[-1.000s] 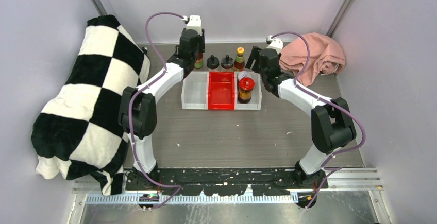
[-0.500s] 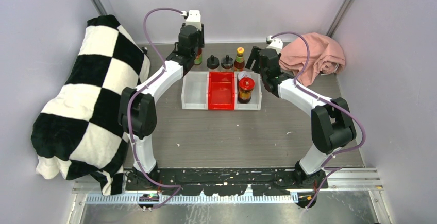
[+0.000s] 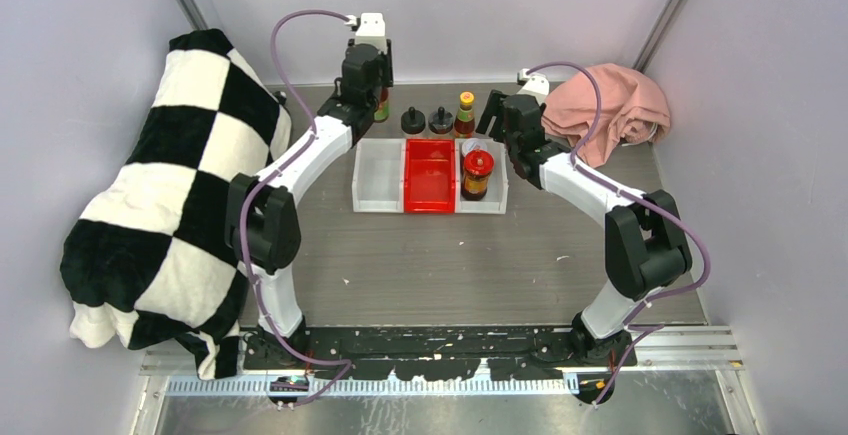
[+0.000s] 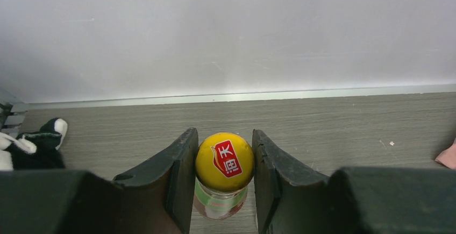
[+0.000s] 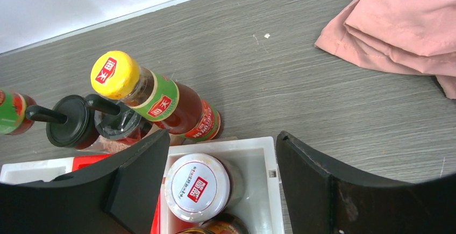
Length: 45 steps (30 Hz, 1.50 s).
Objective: Organize the condiment bottles
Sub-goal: Pick up the bottle from the center of the board, then place the bottle in the storage box.
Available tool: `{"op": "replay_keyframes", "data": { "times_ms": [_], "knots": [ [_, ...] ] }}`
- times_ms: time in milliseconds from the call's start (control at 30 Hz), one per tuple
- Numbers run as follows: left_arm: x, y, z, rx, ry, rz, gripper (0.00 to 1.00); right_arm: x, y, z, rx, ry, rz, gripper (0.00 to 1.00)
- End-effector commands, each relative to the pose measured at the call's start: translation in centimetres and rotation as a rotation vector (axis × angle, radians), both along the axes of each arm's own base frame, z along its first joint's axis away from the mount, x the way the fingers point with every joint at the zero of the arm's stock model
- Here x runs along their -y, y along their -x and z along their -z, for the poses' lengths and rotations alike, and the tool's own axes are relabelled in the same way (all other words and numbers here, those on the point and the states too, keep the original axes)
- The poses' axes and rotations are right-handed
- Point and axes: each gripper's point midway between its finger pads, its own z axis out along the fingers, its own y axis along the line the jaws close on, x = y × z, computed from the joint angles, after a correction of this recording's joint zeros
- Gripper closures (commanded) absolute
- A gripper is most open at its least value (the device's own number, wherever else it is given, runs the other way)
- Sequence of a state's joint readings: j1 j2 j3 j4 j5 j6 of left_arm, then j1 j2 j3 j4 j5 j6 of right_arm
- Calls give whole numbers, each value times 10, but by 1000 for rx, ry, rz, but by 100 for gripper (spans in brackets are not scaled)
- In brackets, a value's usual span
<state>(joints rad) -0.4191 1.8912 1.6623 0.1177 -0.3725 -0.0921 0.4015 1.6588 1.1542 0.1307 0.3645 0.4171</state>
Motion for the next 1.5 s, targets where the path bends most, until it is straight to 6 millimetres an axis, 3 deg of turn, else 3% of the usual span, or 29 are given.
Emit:
{"op": "replay_keyframes", "data": {
  "times_ms": [0,267,867,1133,1467],
  "knots": [
    [-19,36,-137,298,126,-36,100,5,2,-51,98,-40,9,22],
    [-24,59,-140,286,145,-52,100,8,13,-59,108,-51,10,22],
    [-25,118,-117,241,169,-82,100,14,30,-65,119,-74,13,22],
    [-27,125,-93,220,186,-98,100,15,35,-65,119,-75,6,22],
    [-22,120,-71,205,199,-97,100,15,33,-66,121,-68,7,22]
  ]
}}
